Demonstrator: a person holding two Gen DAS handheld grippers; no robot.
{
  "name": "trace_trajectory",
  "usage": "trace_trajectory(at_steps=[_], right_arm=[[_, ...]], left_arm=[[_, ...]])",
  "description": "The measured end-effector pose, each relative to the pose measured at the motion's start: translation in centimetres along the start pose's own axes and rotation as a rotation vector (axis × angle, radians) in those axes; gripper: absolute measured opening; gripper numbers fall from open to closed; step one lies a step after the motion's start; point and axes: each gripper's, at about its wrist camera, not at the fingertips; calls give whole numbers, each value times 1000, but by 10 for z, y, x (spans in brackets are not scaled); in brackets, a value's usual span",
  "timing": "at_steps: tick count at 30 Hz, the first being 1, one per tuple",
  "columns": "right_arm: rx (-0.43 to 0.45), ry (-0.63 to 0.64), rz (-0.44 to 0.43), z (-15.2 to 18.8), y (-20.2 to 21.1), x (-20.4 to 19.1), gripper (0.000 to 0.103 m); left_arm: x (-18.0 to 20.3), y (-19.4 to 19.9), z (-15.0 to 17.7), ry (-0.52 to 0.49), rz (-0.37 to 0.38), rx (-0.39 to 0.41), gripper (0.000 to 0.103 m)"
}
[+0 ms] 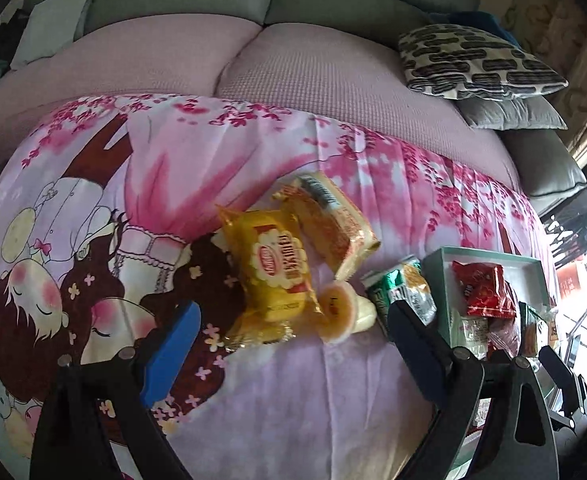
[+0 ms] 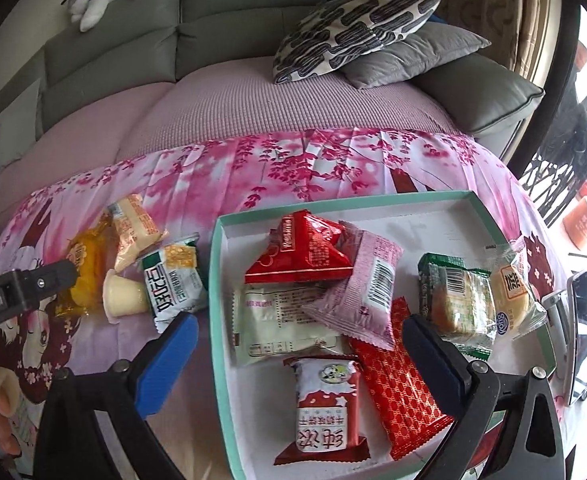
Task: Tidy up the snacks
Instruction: 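Move right tool to green-white cracker pack while left tool approaches yellow bread pack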
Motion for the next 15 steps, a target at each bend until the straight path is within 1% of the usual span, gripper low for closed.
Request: trace_trajectory(at_steps=[6, 8, 11, 13, 15], right_arm=[[2, -6, -48, -5, 1, -15, 102], [8, -5, -58, -8, 1, -21, 100], [-1, -7, -116, -12, -1, -32, 98], [-3, 3, -137, -12, -3, -40, 92], [-7, 24, -150, -12, -7, -49, 90]], left_arm=[[-19, -6, -6, 51, -12, 2, 95], [-23, -9, -8, 58, -22, 2, 95], [-26, -15, -10, 72, -23, 0, 95], [-27, -20, -11, 77, -24, -2, 94], [-25, -25, -11, 75, -18, -11, 94]])
Point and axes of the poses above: each gripper's, at about its wrist camera, not at the fingertips, and y roughly against the way its jaws point, x to its right, z to its underside, and after that the axes turned 10 degrees about x, right-handed
